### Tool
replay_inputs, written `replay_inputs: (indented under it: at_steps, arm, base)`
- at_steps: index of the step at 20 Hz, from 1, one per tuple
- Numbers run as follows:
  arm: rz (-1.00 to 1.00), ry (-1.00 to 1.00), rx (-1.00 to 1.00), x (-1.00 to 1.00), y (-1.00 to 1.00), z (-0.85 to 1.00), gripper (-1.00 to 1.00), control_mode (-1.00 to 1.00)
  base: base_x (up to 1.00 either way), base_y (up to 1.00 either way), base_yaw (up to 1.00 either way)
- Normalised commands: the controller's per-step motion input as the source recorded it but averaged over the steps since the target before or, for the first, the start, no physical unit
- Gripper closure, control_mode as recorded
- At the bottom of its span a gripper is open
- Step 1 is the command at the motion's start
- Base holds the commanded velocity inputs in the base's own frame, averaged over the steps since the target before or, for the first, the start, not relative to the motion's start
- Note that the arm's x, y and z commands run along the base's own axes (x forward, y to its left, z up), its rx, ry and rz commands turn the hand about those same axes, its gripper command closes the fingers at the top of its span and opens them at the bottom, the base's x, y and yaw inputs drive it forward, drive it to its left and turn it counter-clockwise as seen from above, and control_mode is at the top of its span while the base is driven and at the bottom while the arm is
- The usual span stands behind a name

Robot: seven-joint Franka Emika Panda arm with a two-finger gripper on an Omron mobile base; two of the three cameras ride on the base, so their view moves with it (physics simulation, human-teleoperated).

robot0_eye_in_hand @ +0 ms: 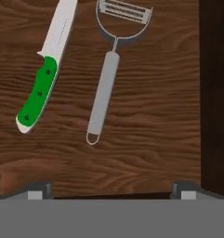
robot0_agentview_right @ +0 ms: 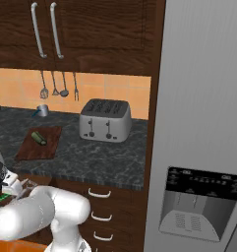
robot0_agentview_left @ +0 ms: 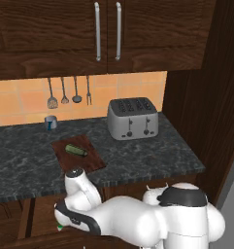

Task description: Place the appropriate cutting tool for cutting the cucumber skin on the cutting board.

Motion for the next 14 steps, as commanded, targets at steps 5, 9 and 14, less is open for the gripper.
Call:
replay_inputs:
  at_steps: [5,9,14]
  arm:
    - [0.00,0.12,-0.08,0.01,0.13,-0.50,-1.00,-1.00]
    - [0.00,0.11,-0.01,-0.23,0.06,-0.48,-1.00,-1.00]
    - [-0.02,0.09,0.00,-0.64,0.04,-0.28,-1.00,-1.00]
  base:
    - [0.00,0.00,0.00]
    - [0.00,0.00,0.00]
    - [0.00,0.00,0.00]
